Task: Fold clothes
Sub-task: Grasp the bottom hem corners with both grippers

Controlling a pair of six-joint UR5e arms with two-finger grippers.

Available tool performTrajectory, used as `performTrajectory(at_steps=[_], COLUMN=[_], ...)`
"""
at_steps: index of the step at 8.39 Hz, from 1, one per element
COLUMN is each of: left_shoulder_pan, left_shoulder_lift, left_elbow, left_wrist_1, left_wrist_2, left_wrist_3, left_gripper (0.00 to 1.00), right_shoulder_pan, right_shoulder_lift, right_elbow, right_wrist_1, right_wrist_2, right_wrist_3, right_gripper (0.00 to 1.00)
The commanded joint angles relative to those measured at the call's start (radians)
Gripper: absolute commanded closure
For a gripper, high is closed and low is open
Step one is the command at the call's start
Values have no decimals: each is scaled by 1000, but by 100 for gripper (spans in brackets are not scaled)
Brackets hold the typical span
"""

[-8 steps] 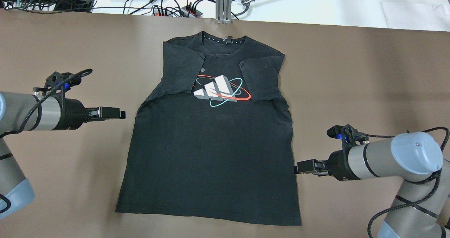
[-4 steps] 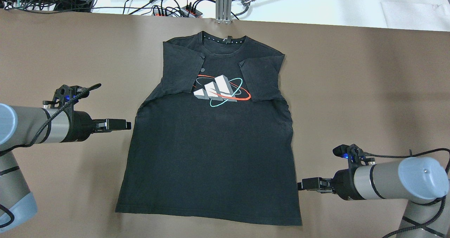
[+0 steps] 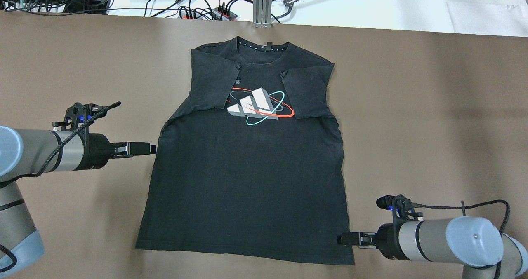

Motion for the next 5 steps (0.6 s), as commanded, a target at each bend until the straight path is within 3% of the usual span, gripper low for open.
performTrajectory(at_steps=[1, 4, 5], left_shoulder_pan=[2, 2, 2], left_shoulder_lift=[-4, -6, -6], left_elbow=[0, 7, 12], left_wrist_1=[1, 1, 1], left_wrist_2=[0, 0, 2], left_wrist_3=[1, 11, 11], left_gripper=[6, 6, 6], right_shoulder_pan=[-79, -101, -102], right_shoulder_lift=[7, 8, 8], right_elbow=[-5, -9, -12], right_wrist_1=[1, -1, -7], right_wrist_2=[-92, -103, -103], right_wrist_3=[36, 36, 36], right_gripper=[6, 9, 19])
